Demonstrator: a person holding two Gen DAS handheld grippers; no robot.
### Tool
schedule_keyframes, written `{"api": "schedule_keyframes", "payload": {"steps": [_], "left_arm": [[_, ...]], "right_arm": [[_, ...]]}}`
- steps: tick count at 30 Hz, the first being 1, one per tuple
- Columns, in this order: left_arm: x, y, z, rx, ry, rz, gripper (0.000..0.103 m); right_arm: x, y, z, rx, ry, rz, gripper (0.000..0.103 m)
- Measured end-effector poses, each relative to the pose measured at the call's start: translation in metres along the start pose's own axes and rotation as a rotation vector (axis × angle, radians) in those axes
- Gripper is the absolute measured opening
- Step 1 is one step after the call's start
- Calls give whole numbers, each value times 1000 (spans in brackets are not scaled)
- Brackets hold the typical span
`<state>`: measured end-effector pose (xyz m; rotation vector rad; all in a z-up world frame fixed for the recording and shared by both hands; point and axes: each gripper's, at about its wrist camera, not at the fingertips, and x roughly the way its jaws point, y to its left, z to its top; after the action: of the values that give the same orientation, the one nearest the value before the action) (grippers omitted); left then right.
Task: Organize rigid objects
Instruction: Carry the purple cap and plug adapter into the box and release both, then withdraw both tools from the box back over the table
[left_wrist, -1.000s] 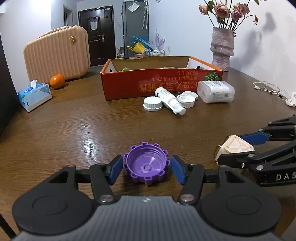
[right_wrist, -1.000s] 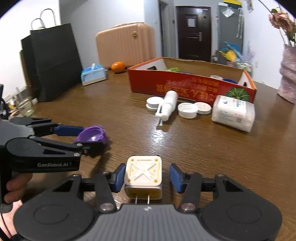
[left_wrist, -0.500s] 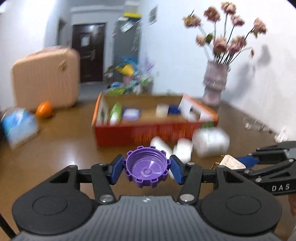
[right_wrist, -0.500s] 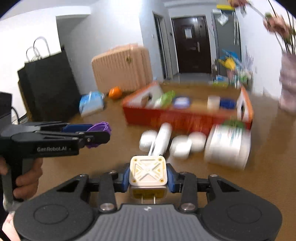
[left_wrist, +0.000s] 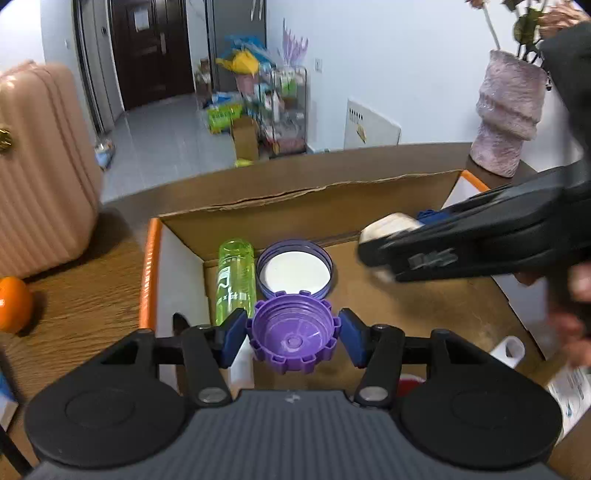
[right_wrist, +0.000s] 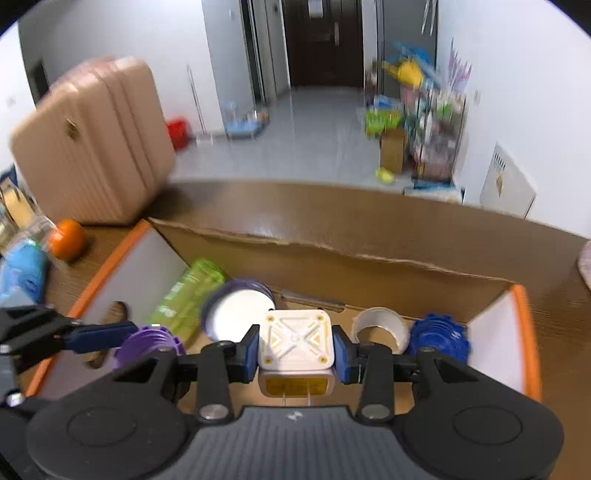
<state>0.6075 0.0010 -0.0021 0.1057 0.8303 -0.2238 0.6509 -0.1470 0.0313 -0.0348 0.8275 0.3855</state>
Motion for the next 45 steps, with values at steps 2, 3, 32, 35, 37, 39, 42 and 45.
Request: {"api": "schedule_keyframes", "payload": {"steps": [2, 3, 32, 35, 37, 39, 42, 45], "left_arm": [[6, 6, 2, -24, 14, -4, 56], [7, 10, 1, -28, 17, -12, 56], [-241, -40, -118, -142, -468, 304, 86], [-263, -51, -149, -169, -512, 301, 93], [-276, -60, -173, -162, -522, 274, 96], [-283, -74, -199, -130, -525, 274, 97], [-293, -84, -236, -135, -508, 258, 98], [-301, -86, -269, -187, -475, 217, 99]], "right_arm": [[27, -1, 8, -9, 63, -13, 38], [37, -1, 10, -17, 90, -24, 38], [-239, -19, -101, -77, -329, -31, 89], [-268, -13, -136, -51, -422, -36, 89], [-278, -6, -165, -23, -468, -18, 89], [-284, 0, -197, -6, -497, 7, 90], [-292, 11, -243, 0, -509, -7, 90], [-291, 23, -276, 5, -490, -42, 90]]}}
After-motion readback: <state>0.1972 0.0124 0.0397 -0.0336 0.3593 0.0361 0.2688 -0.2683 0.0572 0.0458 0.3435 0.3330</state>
